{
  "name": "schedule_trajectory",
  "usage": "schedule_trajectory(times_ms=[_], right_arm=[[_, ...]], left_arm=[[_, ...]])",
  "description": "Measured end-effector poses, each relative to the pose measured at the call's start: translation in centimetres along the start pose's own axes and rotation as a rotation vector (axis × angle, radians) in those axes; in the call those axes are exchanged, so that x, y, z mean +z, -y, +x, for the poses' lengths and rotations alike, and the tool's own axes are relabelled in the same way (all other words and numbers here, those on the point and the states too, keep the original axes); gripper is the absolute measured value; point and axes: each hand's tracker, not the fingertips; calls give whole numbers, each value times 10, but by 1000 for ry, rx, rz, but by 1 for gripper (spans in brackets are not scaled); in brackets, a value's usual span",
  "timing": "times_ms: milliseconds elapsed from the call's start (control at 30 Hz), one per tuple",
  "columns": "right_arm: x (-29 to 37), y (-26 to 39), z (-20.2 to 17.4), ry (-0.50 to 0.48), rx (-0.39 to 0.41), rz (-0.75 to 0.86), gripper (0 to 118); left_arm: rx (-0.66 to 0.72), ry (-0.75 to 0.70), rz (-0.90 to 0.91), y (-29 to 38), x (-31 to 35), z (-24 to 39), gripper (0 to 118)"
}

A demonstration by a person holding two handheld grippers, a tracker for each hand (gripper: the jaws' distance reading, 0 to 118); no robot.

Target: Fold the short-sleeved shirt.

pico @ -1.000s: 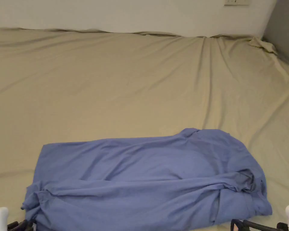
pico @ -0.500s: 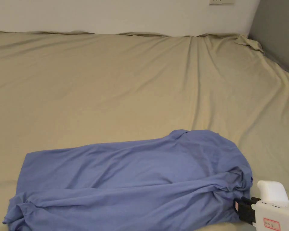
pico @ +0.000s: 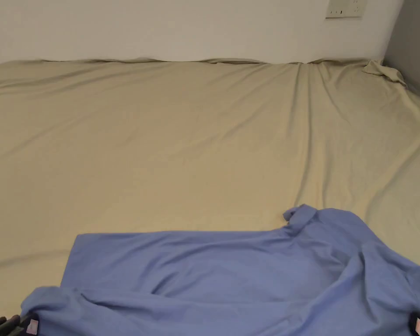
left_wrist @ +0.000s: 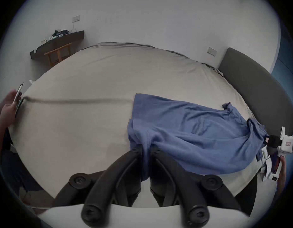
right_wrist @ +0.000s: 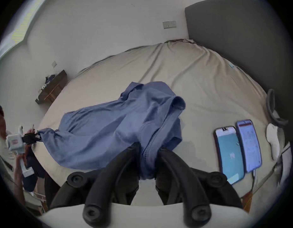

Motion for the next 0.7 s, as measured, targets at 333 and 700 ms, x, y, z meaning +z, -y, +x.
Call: schedule_trajectory(times_ms=[333,700], right_arm=[[-13,85,23,72,-40,-177,18],[48,17,-17,130,75,-21,103]], left_arm=[[21,-42,-202,81,-17,-3,7],[-92,-128,13,15,84,24,81]])
